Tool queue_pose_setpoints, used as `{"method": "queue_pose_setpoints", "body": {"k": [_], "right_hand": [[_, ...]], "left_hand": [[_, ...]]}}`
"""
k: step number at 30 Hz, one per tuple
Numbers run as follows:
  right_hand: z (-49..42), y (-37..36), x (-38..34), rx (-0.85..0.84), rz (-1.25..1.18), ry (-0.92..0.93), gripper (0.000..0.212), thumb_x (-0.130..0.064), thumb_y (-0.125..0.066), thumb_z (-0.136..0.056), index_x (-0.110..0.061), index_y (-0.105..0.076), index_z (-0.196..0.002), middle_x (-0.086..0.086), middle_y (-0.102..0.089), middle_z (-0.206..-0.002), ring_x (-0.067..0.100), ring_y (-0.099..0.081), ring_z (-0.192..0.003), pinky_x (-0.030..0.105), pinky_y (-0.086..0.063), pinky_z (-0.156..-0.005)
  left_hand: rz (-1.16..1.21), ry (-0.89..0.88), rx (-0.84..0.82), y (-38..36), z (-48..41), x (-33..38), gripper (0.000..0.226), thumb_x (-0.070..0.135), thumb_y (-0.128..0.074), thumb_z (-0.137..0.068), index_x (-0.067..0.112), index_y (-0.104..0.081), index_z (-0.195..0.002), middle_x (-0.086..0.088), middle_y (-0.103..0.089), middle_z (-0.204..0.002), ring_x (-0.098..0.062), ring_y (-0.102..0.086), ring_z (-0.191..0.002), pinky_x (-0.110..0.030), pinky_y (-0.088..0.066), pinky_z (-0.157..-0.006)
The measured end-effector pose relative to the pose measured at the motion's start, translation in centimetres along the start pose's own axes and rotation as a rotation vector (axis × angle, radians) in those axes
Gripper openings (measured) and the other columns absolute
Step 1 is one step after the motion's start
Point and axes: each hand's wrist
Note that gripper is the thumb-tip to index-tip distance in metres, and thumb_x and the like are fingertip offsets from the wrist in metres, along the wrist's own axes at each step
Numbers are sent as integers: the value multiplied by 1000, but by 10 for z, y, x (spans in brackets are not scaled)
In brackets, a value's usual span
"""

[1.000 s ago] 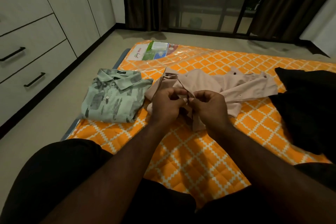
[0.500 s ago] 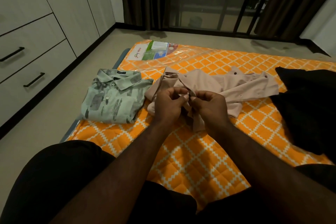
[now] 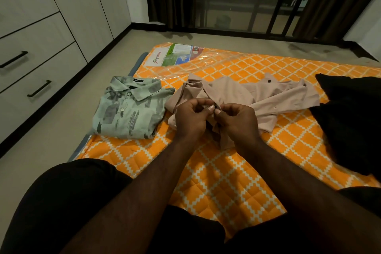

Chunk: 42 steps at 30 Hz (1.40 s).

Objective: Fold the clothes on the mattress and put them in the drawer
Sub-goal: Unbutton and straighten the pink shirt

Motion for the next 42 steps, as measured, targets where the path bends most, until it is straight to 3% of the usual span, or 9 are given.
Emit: {"method": "queue_pose_setpoints", "body": {"k": [9, 14, 19, 21, 24, 28, 31, 39, 42], "right_hand": [[4, 2, -3, -35, -106, -38, 11, -5, -66, -97, -7, -75, -102, 14, -77, -87, 38, -72, -87, 42, -62, -70], [4, 4, -1, -48, -95, -9, 11, -3, -67, -97, -10, -75, -95, 19, -75, -87, 43, -70, -87, 51, -60, -73], [-6, 9, 1, -87, 118, 66, 13, -5, -71, -93, -18, -75, -92, 6, -77, -81, 27, -76, -76, 49, -63, -72], [-11, 12, 1, -104, 240, 128, 12, -8, -73, -92, -19, -77, -93, -1, -78, -80, 16, -75, -73, 46, -63, -71], [-14, 16, 1, -111, 337, 199, 17, -8, -74, -91, -24, -77, -95, -7, -77, -84, 8, -74, -75, 41, -63, -70], [-14, 17, 1, -76, 300, 207, 16, -9, -73, -92, -24, -77, -97, -6, -77, -82, 9, -75, -71, 39, -64, -68], [-12, 12, 1, -9, 220, 207, 11, -10, -73, -94, -16, -78, -100, -2, -77, -84, 13, -75, -71, 41, -65, -66], [-7, 5, -5, 18, 106, 184, 8, -10, -72, -94, -14, -76, -99, 2, -77, -88, 17, -75, -79, 45, -64, -70], [-7, 6, -3, 15, 109, 205, 9, -11, -71, -94, -16, -76, -100, 1, -77, -90, 16, -75, -84, 46, -64, -72]], "left_hand": [[-31, 57, -65, 4, -5, 1, 12, 5, -77, -86, 13, -78, -95, -5, -77, -87, -19, -75, -83, -46, -63, -79], [-96, 9, -81, 6, -5, 2, 13, 6, -79, -84, 14, -78, -94, -2, -77, -84, -15, -75, -80, -44, -63, -76], [-269, -222, -218, 21, -20, 4, 61, 13, -82, -78, 45, -63, -127, -1, -68, -117, -14, -71, -95, -39, -62, -80], [-354, -266, -322, 26, -23, 8, 74, 10, -79, -83, 51, -53, -139, -3, -67, -115, -14, -69, -95, -33, -60, -83], [-382, -260, -410, 27, -20, 14, 44, 7, -72, -91, 26, -69, -130, -2, -74, -110, -8, -68, -97, -21, -56, -85], [-385, -311, -264, 23, -19, 11, 17, 12, -76, -88, 15, -80, -104, 6, -75, -94, 4, -66, -84, -9, -51, -73], [-375, -363, -160, 18, -17, 9, 12, 16, -75, -88, 16, -80, -99, 6, -75, -92, -2, -67, -85, -16, -54, -74], [-427, -491, 2, 5, -9, -2, 3, 9, -67, -91, 8, -69, -93, 8, -57, -87, -9, -53, -82, -6, -38, -73], [-424, -520, 16, 2, -6, -2, 5, 12, -65, -91, 8, -67, -92, 6, -56, -87, -11, -52, -83, -16, -41, -73]]}}
Point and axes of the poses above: each hand's wrist, its own z-axis away from the middle knuckle, its own y-axis out of the back of the hand, x = y × z
